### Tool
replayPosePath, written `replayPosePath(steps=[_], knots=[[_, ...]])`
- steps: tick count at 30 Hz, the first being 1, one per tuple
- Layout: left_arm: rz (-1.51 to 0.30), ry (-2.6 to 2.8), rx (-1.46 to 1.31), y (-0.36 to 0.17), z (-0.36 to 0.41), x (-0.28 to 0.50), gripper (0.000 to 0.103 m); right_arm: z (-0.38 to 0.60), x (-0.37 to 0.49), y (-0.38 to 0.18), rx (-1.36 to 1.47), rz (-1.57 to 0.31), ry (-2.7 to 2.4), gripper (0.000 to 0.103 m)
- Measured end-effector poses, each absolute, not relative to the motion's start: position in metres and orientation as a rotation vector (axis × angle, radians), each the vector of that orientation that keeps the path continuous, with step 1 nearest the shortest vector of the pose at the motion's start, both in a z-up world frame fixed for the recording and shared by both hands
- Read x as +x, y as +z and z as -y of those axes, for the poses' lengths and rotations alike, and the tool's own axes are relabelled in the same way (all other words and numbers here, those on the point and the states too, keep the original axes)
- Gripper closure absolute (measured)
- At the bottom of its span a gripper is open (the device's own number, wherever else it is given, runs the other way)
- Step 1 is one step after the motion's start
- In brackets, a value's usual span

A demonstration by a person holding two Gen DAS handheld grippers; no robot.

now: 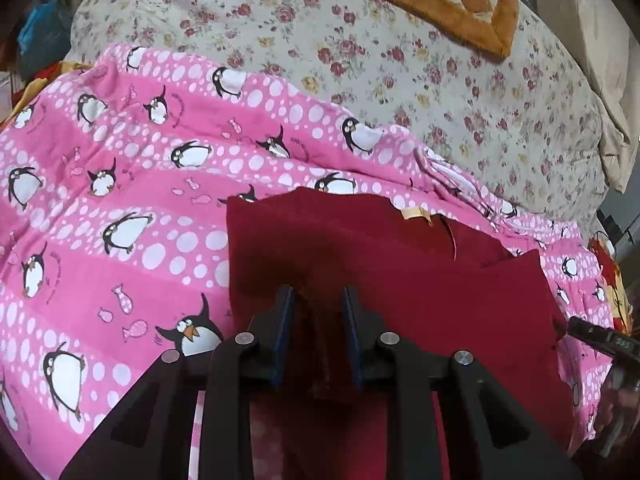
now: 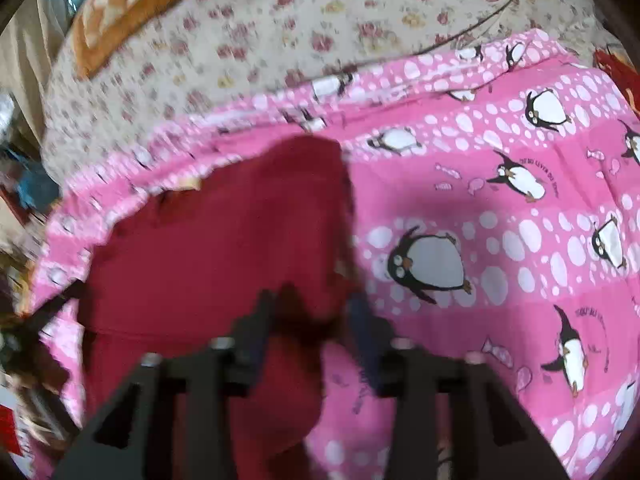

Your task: Fold small clothes

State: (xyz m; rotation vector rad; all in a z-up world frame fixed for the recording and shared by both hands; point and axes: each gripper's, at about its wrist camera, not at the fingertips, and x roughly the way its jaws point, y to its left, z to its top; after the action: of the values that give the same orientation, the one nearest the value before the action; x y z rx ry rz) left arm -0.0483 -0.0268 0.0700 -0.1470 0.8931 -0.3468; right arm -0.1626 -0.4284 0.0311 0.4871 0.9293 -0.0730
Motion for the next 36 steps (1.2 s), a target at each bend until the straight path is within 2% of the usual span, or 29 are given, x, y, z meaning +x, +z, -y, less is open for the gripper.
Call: replayPosePath(steps=[5,10,15,17,23,25,26,27,29,32,34,36], knots=[[-0.907,-0.354,-0.176,0.071,0.02,-0.045,0.1,0.416,-0.161,0.051,0.435,-0.917,-0.062,0.044],[-0.931,-0.369,-0.194,0.067,0.021,-0.042,0.095,0.406,-0.156,0.053,0.445,-0.905,-0.023,0.042],[-0.95,-0.415,-0.101,0.061,0.047,-0.044,0.095,0.415,-0.14,0.05,0.439,-0.908,-0.059,0.039],[-0.949,-0.407,-0.061,0.058,0.057,-0.043,0.103,0.424,-0.126,0.043,0.449,-0.923,-0.1,0.033],[-0.846,-0.404,-0.132,0.081,0.048,-0.041,0.103,0.438,-0.077,0.024,0.437,-0.956,-0.124,0.033],[-0.799,-0.379,-0.142,0.091,0.038,-0.044,0.103,0.437,-0.064,0.023,0.404,-0.966,-0.103,0.067],[-0.792,-0.363,-0.137,0.092,0.034,-0.043,0.103,0.436,-0.06,0.025,0.368,-0.962,-0.116,0.1],[-0.799,-0.351,-0.131,0.09,0.032,-0.041,0.103,0.435,-0.058,0.027,0.337,-0.943,-0.136,0.102],[-0.87,-0.333,-0.137,0.075,0.027,-0.03,0.103,0.44,-0.054,0.024,0.324,-0.916,-0.18,0.102],[-0.96,-0.29,-0.17,0.054,0.024,-0.018,0.103,0.444,-0.049,0.006,0.364,-0.989,-0.175,0.102],[-0.963,-0.284,-0.175,0.053,0.024,-0.018,0.103,0.443,-0.059,0.011,0.368,-0.964,-0.17,0.098],[-0.946,-0.281,-0.161,0.055,0.025,-0.021,0.103,0.44,-0.072,0.022,0.383,-0.945,-0.163,0.074]])
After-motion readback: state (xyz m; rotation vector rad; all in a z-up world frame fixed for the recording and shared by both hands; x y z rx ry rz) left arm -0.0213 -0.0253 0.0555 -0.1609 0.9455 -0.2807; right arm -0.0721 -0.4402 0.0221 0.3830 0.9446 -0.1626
